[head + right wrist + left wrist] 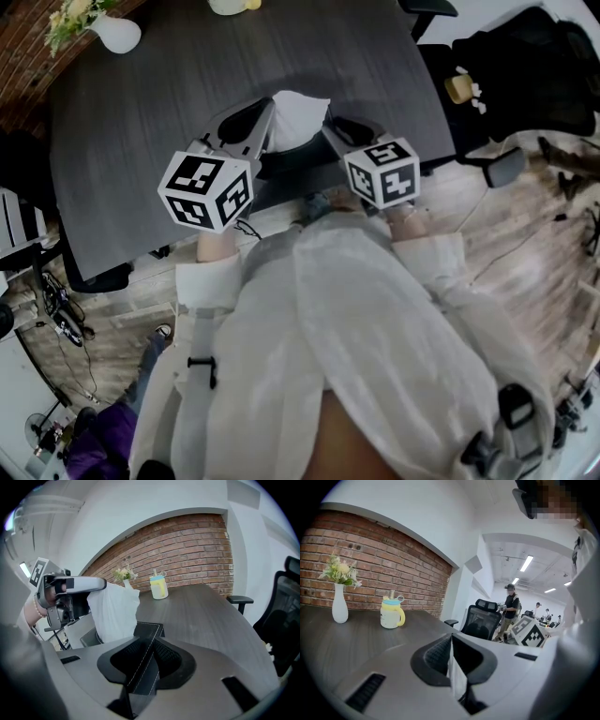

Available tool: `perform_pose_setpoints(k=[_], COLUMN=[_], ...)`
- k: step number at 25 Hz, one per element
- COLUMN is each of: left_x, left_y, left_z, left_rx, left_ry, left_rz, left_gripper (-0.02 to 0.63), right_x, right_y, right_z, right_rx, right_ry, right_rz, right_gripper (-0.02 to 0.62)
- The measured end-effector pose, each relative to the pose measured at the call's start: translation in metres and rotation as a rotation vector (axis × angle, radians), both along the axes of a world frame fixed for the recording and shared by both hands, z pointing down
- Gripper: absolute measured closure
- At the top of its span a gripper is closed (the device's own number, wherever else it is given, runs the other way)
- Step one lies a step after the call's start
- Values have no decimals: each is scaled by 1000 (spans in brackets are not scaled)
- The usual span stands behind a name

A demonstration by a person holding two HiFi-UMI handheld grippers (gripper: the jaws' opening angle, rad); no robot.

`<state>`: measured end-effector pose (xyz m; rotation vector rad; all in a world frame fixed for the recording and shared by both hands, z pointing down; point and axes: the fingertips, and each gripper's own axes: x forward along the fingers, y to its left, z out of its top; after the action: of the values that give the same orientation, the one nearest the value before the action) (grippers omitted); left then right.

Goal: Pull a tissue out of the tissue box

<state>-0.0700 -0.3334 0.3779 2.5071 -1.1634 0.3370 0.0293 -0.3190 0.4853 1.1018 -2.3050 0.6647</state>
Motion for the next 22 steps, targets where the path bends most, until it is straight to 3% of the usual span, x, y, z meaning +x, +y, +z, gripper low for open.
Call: perform_pose_setpoints(k=[22], left_x=[-1], left_y=[-7], left_z=[-30], left_rx=[70], left_ry=[53], left_rz=[-24], left_gripper=[600], right_x=[1], right_y=[0], right_z=[0], right_rx=[9], right_ry=[5], right_rz=[8], right_gripper=[506])
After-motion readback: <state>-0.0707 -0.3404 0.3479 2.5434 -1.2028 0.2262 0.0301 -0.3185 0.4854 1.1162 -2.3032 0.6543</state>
